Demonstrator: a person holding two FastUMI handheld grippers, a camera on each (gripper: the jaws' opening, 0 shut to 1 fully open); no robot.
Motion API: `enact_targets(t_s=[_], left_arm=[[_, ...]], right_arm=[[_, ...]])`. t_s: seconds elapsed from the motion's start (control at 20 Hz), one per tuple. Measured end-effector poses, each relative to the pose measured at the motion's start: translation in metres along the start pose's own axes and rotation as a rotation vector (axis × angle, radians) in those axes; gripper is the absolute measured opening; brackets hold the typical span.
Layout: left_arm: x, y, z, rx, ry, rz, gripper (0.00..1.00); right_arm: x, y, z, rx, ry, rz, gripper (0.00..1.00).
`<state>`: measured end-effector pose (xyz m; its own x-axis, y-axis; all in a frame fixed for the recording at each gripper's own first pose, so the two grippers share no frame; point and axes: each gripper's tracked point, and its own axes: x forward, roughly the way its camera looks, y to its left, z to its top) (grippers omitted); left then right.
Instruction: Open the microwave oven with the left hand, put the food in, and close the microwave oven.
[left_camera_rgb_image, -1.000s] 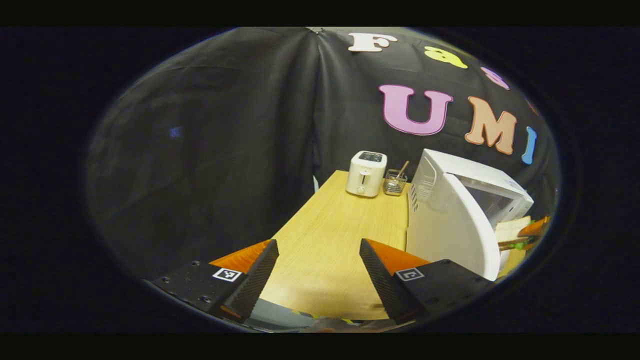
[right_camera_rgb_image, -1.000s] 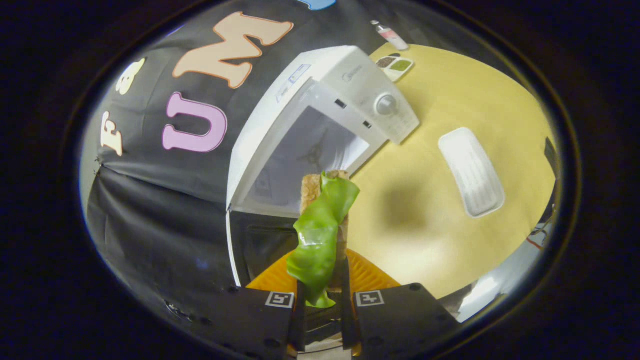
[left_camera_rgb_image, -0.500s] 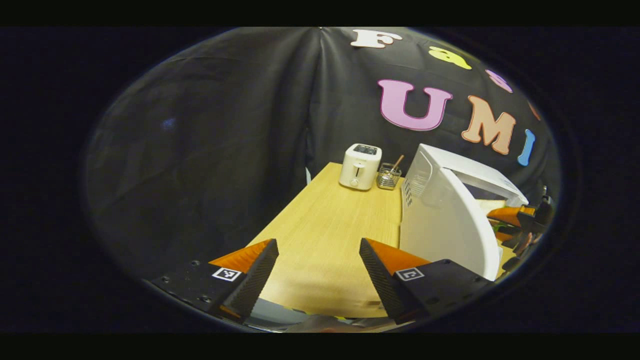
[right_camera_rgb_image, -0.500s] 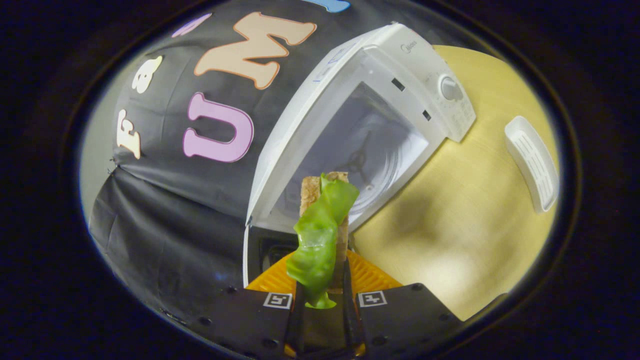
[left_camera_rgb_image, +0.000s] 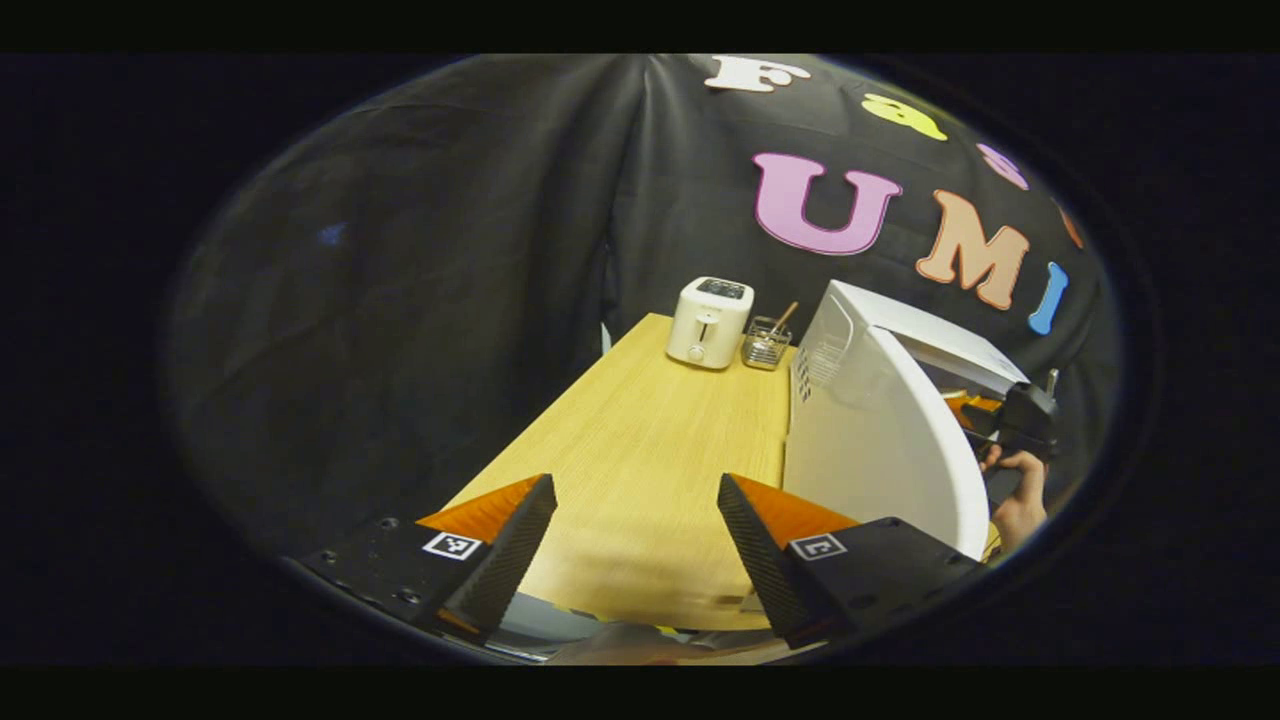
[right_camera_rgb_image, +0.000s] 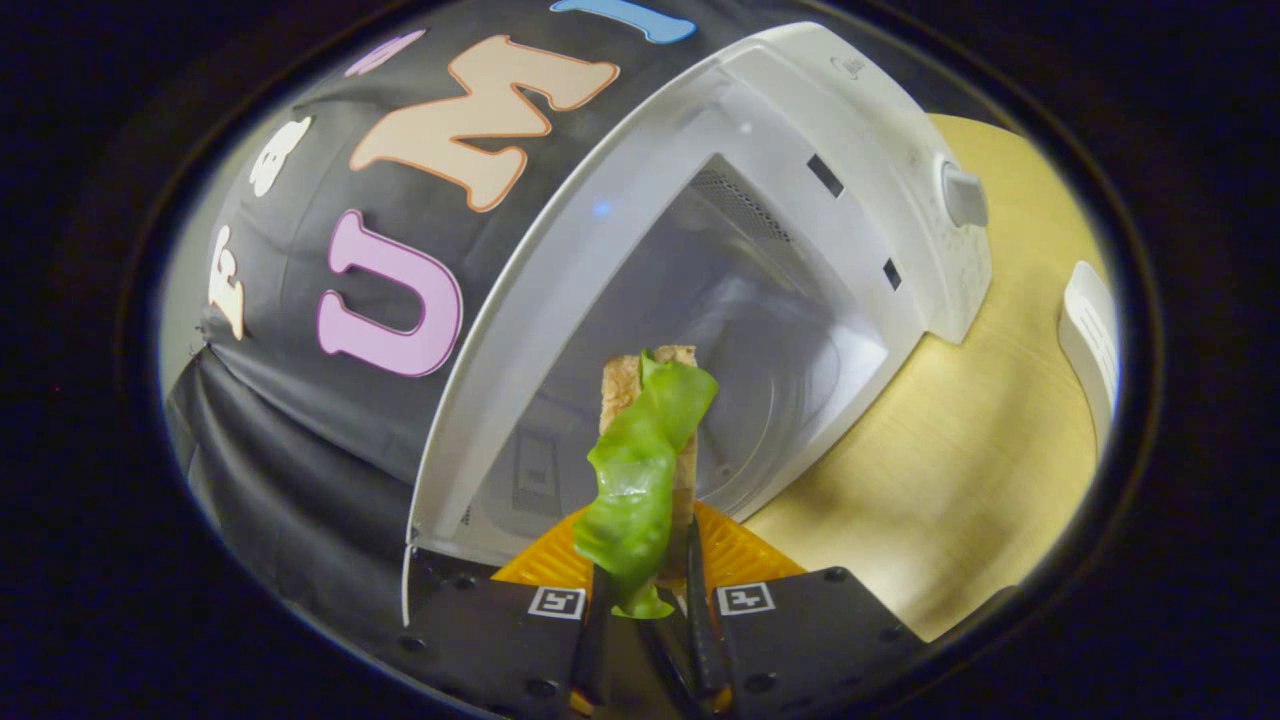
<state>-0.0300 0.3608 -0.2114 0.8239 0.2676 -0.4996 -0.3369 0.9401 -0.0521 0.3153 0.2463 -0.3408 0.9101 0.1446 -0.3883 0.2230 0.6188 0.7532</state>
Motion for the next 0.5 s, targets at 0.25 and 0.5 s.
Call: enact_targets(t_s=[0.25,0.5], left_arm=[[-0.003,-0.002,-0.006,0.000,0.020,-0.001,0.96],[-0.005,0.002,-0.005,0.016,0.025,0.015,0.95]], right_arm=[[0.026,-0.008,0.003,-0.032,-0.031,-0.024,0.31],[0.042,-0.019,0.012,-0.081,-0.065,-0.067,0.31]])
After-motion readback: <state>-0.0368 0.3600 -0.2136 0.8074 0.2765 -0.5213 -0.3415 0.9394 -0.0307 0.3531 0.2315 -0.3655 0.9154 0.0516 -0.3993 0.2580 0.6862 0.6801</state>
